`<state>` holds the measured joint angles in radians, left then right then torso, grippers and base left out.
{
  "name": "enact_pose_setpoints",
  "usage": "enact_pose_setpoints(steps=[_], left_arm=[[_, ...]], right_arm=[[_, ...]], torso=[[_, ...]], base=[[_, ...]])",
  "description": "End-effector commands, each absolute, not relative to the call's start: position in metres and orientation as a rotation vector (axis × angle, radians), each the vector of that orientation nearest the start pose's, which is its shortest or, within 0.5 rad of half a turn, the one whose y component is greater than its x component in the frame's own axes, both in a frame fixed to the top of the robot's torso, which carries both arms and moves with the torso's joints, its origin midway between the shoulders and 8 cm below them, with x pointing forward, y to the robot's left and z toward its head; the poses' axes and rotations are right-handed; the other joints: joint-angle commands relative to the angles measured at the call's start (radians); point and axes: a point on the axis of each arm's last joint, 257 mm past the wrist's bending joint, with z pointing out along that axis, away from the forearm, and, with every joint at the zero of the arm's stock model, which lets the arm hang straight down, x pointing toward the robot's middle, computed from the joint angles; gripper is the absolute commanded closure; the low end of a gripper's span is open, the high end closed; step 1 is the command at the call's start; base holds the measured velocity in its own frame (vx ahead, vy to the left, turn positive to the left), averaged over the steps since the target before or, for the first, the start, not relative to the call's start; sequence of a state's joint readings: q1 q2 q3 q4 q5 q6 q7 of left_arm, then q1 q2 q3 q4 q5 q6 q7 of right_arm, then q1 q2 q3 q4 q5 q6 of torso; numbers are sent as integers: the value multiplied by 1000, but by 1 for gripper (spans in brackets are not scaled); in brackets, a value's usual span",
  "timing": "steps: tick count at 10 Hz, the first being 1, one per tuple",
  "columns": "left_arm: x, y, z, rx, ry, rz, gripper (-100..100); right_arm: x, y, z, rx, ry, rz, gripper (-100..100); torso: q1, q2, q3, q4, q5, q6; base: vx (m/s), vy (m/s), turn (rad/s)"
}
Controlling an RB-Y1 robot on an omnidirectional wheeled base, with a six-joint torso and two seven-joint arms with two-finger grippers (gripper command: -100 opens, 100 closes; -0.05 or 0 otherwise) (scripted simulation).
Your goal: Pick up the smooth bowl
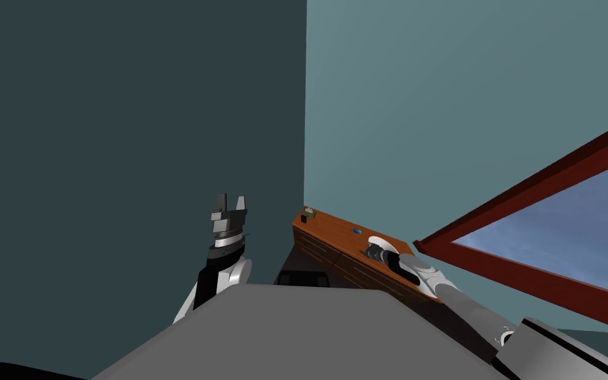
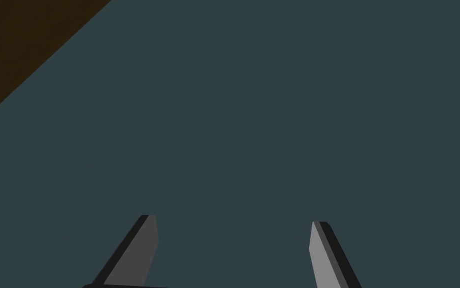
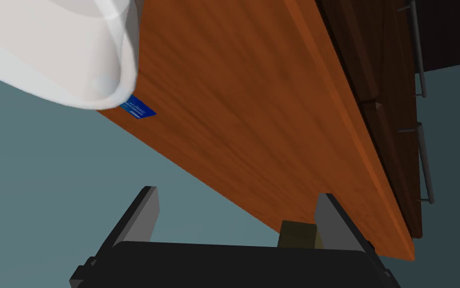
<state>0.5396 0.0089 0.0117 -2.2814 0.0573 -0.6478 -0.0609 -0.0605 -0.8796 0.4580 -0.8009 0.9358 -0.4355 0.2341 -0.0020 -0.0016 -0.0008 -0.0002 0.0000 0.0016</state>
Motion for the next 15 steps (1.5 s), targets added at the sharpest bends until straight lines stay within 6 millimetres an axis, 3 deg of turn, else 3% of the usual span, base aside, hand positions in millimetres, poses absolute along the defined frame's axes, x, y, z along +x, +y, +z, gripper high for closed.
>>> enact_pose_setpoints(steps=[1, 3, 4, 7, 10, 11, 12, 13, 15], left_arm=[[312, 289, 40, -572, 517, -1276, 0], [312, 289, 40, -572, 517, -1276, 0], [312, 289, 40, -572, 517, -1276, 0], [312, 289, 40, -572, 517, -1276, 0], [312, 289, 40, -572, 517, -1276, 0], [312, 289, 40, -572, 517, -1276, 0], [312, 289, 40, -572, 517, -1276, 0], [312, 289, 40, -572, 517, -1276, 0], [312, 289, 40, -572, 517, -1276, 0]], right_arm=[[347, -521, -485, -693, 2394, -168, -100], [313, -562, -498, -765, 2472, -287, -100], [313, -562, -498, -765, 2472, -287, -100], [269, -604, -510, -856, 2558, -414, -100], [240, -620, -519, -912, 2608, -464, -100], [243, -619, -517, -903, 2599, -454, -100], [243, -619, -517, -905, 2601, -457, 0], [238, -610, -528, -895, 2607, -459, -100], [234, -601, -539, -886, 2613, -461, -100]], torso=[[0, 0, 0, 0, 0, 0], [0, 2, 1, 0, 0, 0], [0, 1, 1, 0, 0, 0], [-1, 1, 1, 0, 0, 0], [-1, 2, 1, 0, 0, 0], [0, 2, 1, 0, 0, 0], [0, 3, 2, 1, 0, 0], [1, 4, 2, 1, 0, 0], [-3, 2, 1, 1, -1, 0]], base=[[46, -8, 37], [42, -9, 91], [37, -12, 32], [42, -24, 70], [38, -24, 39], [14, -8, 4], [0, 0, 0], [27, -36, 53], [41, -79, 64]])
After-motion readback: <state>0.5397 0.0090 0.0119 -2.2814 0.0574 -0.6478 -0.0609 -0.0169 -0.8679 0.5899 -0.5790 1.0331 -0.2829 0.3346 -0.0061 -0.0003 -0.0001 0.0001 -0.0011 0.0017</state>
